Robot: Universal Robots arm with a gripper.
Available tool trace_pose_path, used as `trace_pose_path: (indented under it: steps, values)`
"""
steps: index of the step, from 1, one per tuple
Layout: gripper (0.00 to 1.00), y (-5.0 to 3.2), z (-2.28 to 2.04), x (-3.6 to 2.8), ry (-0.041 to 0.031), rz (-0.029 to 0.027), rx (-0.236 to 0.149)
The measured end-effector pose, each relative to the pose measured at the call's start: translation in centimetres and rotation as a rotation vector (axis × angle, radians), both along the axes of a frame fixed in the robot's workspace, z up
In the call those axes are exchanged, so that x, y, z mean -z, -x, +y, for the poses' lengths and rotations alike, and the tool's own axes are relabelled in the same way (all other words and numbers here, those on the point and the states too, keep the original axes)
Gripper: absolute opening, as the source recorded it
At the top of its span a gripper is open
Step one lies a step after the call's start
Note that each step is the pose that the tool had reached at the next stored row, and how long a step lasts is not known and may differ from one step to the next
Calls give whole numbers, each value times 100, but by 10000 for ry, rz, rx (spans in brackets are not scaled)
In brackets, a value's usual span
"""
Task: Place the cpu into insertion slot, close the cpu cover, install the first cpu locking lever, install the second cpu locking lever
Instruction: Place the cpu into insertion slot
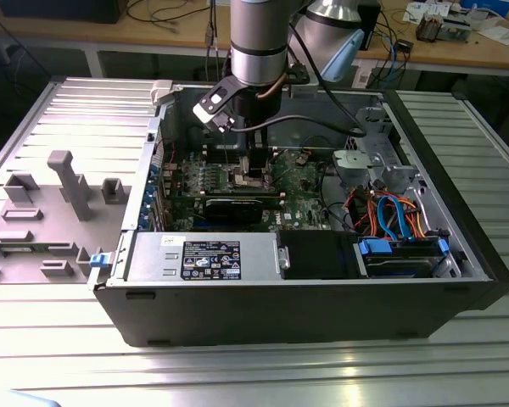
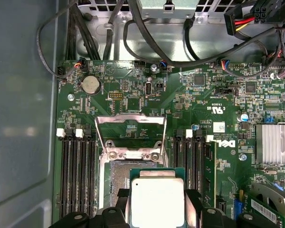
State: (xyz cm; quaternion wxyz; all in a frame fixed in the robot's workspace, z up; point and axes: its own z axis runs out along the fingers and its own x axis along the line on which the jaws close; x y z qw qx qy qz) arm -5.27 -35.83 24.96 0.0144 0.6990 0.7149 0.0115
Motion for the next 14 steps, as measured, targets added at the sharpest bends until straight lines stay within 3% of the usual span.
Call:
trace_pose_path:
  steps: [4, 6, 14]
  values:
    - [55, 0, 0, 0, -13, 0, 0]
    - [55, 0, 0, 0, -349, 0, 0]
    - [55, 0, 0, 0, -368, 0, 0]
